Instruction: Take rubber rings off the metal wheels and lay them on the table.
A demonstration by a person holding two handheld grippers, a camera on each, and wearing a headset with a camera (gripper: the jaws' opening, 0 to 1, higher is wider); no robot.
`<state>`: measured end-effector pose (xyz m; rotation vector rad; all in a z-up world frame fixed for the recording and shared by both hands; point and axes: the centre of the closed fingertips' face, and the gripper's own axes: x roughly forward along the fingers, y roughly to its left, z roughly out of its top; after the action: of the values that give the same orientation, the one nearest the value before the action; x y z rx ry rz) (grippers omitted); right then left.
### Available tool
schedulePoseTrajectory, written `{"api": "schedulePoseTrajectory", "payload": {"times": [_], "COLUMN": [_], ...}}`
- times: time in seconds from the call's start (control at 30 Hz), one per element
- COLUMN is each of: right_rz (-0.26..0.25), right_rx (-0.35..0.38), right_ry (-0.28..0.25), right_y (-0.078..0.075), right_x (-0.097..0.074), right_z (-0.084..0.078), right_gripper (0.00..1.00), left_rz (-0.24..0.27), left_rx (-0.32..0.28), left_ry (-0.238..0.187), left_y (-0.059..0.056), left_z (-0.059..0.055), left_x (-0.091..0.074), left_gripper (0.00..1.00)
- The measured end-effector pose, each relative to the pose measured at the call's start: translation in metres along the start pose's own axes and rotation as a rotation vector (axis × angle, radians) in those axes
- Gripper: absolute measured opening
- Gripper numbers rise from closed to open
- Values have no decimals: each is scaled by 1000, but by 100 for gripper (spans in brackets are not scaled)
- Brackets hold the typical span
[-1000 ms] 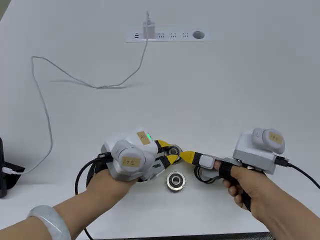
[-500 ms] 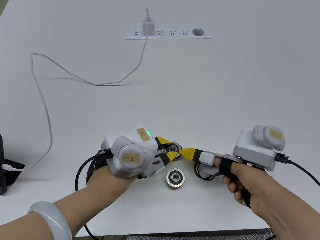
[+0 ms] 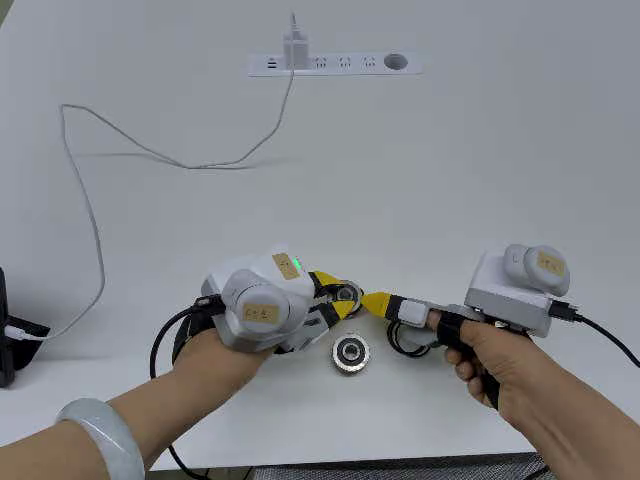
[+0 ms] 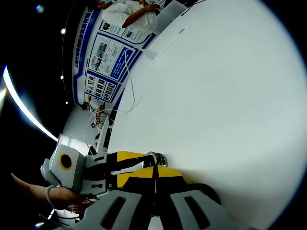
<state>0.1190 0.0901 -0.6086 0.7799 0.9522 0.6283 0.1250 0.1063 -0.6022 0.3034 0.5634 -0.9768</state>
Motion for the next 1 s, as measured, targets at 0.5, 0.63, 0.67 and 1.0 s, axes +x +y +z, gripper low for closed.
{"api": "schedulePoseTrajectory", "payload": {"times": [0.5, 0.63, 0.67, 1.0], "right_rz": [18, 33, 38, 58], "right_rx": [-13, -17, -18, -39], "right_ry": [-2, 2, 4, 19], "right_y": [7, 11, 12, 18], "right_x": [2, 2, 2, 1], "right_z": [1, 1, 1, -1], "right_gripper": [1, 1, 1, 1], "left_rz": [-3, -5, -5, -7], "left_rx": [2, 4, 4, 6], "left_ry": [3, 2, 2, 0], "left_y": [0, 0, 0, 0], "left_z": [0, 0, 0, 0], "left_x": [0, 0, 0, 0], "left_gripper": [14, 14, 14, 14]}}
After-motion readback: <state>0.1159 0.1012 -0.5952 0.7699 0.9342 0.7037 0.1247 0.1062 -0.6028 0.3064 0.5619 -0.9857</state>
